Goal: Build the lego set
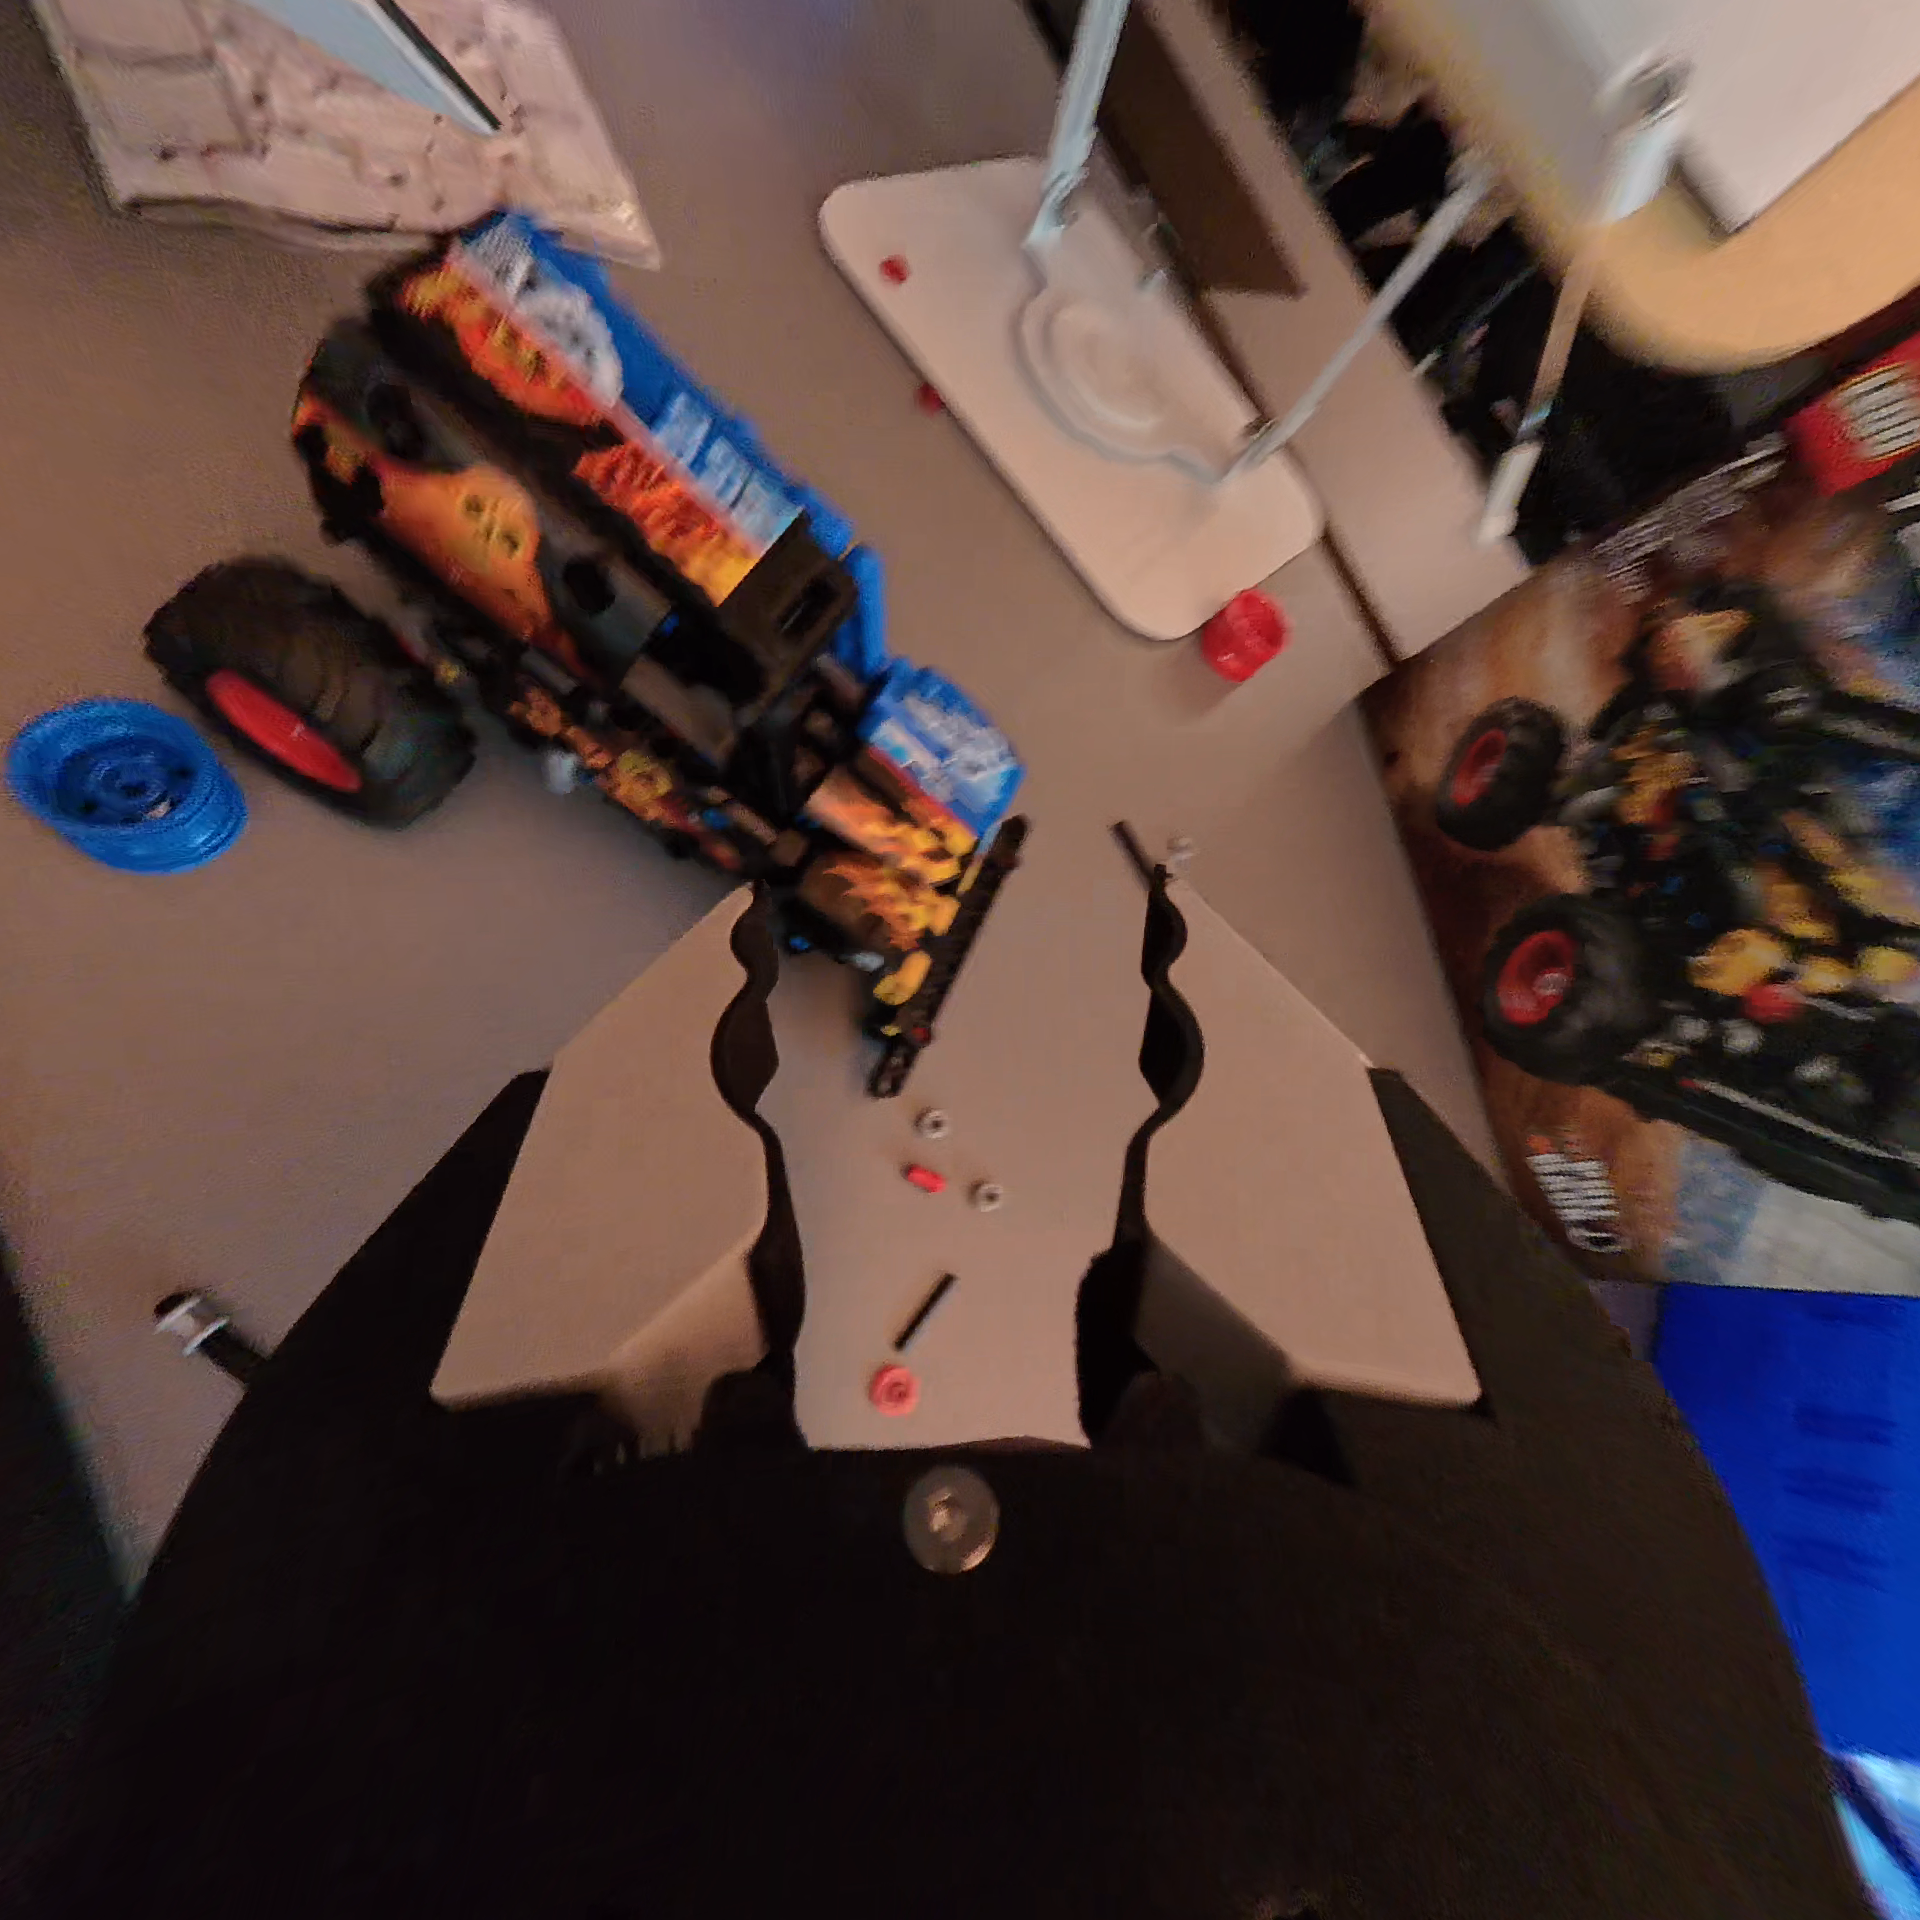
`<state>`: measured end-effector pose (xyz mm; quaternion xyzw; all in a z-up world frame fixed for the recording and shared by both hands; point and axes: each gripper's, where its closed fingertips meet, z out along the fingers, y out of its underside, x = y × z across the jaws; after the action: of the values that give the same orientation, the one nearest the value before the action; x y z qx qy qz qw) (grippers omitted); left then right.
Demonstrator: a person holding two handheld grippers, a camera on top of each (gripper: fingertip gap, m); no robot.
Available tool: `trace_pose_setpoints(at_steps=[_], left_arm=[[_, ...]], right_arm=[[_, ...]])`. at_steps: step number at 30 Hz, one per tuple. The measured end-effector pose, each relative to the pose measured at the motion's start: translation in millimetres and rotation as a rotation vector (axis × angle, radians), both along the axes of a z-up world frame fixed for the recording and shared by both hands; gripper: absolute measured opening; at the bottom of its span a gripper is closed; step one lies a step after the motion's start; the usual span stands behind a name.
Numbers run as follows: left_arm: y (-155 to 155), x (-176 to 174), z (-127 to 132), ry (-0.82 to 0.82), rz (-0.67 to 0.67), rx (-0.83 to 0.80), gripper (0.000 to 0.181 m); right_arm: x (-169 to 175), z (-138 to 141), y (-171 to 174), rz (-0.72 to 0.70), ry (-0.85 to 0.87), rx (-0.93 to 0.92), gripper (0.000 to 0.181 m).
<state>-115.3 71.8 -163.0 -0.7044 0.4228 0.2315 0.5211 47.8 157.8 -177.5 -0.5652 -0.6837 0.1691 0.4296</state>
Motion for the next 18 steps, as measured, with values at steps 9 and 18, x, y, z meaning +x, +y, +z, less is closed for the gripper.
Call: trace_pose_setpoints(at_steps=[9, 18], left_arm=[[103, -63, 106, -0.163, 0.169, 0.235, 0.053], [181, -47, 94, -0.121, 0.167, 0.18, 0.053]], right_arm=[[-54, 124, 39, -0.078, 0.318, 0.065, 0.072], [-136, 172, 86, -0.091, 0.409, 0.095, 0.068]])
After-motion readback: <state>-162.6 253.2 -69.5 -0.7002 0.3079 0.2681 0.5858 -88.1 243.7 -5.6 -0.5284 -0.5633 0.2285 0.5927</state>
